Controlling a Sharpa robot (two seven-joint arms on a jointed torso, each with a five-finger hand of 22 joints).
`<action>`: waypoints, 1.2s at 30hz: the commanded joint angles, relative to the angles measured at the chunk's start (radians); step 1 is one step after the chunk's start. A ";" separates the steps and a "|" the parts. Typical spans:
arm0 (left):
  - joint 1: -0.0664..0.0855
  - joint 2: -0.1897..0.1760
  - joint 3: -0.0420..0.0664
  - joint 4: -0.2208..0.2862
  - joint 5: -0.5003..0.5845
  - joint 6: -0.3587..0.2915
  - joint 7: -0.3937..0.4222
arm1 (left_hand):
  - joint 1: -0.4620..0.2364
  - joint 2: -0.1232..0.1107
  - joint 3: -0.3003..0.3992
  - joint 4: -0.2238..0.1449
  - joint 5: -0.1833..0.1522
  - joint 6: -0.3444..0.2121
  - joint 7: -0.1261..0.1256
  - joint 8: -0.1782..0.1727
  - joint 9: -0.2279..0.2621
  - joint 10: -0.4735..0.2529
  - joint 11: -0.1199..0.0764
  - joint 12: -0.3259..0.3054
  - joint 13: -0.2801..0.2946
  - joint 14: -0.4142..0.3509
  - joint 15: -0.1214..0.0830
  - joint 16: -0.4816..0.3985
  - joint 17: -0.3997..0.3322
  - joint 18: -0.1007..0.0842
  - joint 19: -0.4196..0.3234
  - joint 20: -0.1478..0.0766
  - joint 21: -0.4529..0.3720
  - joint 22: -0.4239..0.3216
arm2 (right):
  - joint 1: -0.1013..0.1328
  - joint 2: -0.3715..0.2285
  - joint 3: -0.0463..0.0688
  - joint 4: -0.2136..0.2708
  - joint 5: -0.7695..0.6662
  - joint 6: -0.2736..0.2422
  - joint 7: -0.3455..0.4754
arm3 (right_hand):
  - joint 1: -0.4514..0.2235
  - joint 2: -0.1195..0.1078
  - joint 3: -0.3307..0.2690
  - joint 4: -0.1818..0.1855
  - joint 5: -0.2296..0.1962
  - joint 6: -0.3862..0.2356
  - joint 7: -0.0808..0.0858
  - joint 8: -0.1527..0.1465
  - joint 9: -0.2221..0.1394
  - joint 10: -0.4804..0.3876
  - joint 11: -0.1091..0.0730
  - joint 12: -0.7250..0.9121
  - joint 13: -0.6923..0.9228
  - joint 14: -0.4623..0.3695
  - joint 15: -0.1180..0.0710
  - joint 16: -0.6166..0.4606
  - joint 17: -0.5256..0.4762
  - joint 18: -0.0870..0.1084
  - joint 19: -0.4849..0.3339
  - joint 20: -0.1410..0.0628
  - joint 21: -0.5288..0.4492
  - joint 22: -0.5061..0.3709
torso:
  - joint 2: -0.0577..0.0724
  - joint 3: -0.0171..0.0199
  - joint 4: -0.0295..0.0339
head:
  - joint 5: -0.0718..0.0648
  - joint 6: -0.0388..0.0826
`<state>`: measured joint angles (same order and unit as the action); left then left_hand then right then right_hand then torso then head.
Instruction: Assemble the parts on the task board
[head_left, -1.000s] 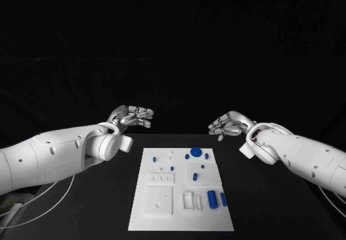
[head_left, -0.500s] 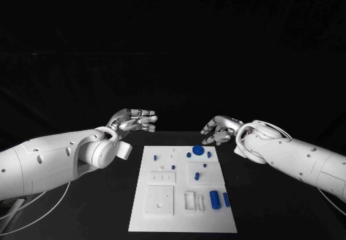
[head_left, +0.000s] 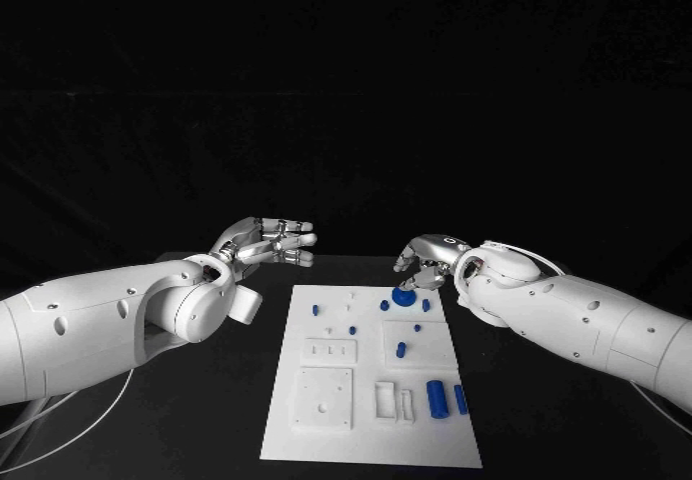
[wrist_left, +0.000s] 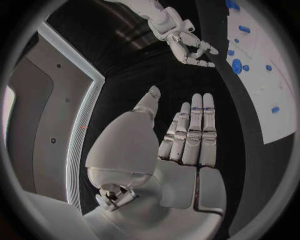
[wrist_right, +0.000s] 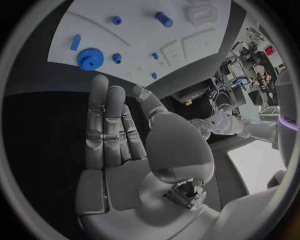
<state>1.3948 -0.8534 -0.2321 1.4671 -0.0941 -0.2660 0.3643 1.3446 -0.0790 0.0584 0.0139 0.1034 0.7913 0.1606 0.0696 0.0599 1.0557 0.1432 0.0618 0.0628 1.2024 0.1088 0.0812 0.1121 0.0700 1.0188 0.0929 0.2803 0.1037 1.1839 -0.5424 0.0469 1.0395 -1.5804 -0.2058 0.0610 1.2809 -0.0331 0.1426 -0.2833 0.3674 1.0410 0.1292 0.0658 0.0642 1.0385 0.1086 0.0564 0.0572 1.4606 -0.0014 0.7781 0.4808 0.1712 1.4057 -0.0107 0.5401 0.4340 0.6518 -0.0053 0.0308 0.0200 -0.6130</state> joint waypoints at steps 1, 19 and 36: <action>0.008 -0.002 0.001 0.012 -0.011 0.011 0.001 | 0.003 -0.001 -0.001 0.002 0.000 0.010 0.003 0.004 0.000 0.003 0.000 -0.002 0.000 0.006 -0.003 0.003 0.002 0.006 0.007 -0.002 -0.003 -0.002 | 0.000 0.011 0.001 -0.009 -0.097 0.016 -0.052 | -0.003 -0.014 0.030 0.000 -0.005 0.012 -0.002 -0.005 -0.002 0.011 -0.002 0.001 0.000 -0.003 0.000 0.009 -0.004 -0.002 -0.001 -0.008 -0.002 0.016 | 0.018 -0.0012 0.0091 | -0.005 0.006; 0.041 -0.011 0.003 0.064 -0.021 0.008 -0.011 | 0.003 0.010 -0.008 -0.012 0.006 0.033 0.019 0.004 0.001 0.000 0.006 -0.002 0.000 0.006 -0.001 0.002 0.003 0.007 0.009 -0.001 -0.003 -0.011 | -0.002 0.046 0.000 -0.033 -0.177 0.057 -0.109 | -0.025 -0.045 0.129 0.002 -0.010 0.025 0.000 -0.004 -0.001 0.029 -0.004 0.001 0.000 -0.010 -0.001 0.048 -0.002 0.001 0.003 -0.009 -0.032 0.138 | 0.058 -0.0095 0.0224 | -0.002 0.023; 0.048 -0.002 0.003 0.073 -0.022 0.010 -0.017 | 0.001 0.013 -0.008 -0.014 0.004 0.042 0.020 0.004 0.002 -0.001 0.006 -0.002 0.000 0.007 -0.001 0.003 0.004 0.008 0.011 -0.001 -0.002 -0.014 | -0.008 0.076 -0.002 -0.054 -0.203 0.035 -0.117 | -0.029 -0.056 0.188 0.001 -0.025 0.029 -0.001 -0.004 -0.001 0.043 -0.007 0.001 0.000 -0.012 -0.002 0.064 0.002 0.003 0.011 -0.011 -0.073 0.235 | 0.085 -0.0124 0.0283 | 0.004 0.028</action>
<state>1.4404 -0.8584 -0.2300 1.5380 -0.1103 -0.2662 0.3454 1.3487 -0.0749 0.0501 0.0055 0.1035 0.8288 0.1803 0.0695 0.0601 1.0558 0.1431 0.0618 0.0628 1.2024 0.1088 0.0812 0.1149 0.0698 1.0222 0.0892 0.2803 0.0911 1.1766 -0.4692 0.0454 0.9873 -1.7566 -0.1653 -0.0454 1.2519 -0.0805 0.3275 -0.2813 0.3483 1.0663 0.1281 0.0657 0.0635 1.0778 0.1018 0.0563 0.0570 1.4524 -0.0037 0.8362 0.4822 0.1551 1.4133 -0.0215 0.4720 0.6674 0.7298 -0.0169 0.0577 0.0244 -0.5867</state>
